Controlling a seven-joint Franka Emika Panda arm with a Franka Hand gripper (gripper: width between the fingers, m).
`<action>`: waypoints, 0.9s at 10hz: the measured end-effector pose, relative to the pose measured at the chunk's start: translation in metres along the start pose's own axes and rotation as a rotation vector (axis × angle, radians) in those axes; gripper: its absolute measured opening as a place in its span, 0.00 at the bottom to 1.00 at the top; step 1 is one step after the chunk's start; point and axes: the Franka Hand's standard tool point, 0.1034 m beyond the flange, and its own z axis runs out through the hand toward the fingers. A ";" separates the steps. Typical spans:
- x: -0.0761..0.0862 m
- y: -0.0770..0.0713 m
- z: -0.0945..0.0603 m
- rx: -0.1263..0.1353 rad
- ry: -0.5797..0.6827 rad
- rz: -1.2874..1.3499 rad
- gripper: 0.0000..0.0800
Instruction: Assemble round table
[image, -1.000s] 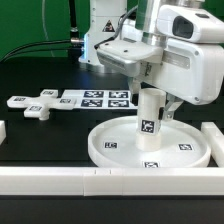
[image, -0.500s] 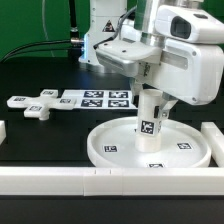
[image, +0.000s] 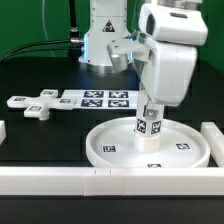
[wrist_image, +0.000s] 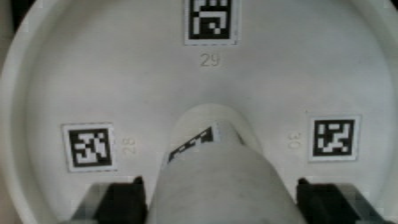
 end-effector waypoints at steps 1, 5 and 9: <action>0.000 0.000 0.000 0.000 0.000 0.049 0.51; 0.000 -0.002 0.000 0.009 0.002 0.340 0.51; 0.005 -0.006 0.000 0.064 0.029 0.919 0.51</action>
Offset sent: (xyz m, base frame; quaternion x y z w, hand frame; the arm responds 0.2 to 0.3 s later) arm 0.0000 0.0000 0.0000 0.0000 0.0000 0.1938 0.9810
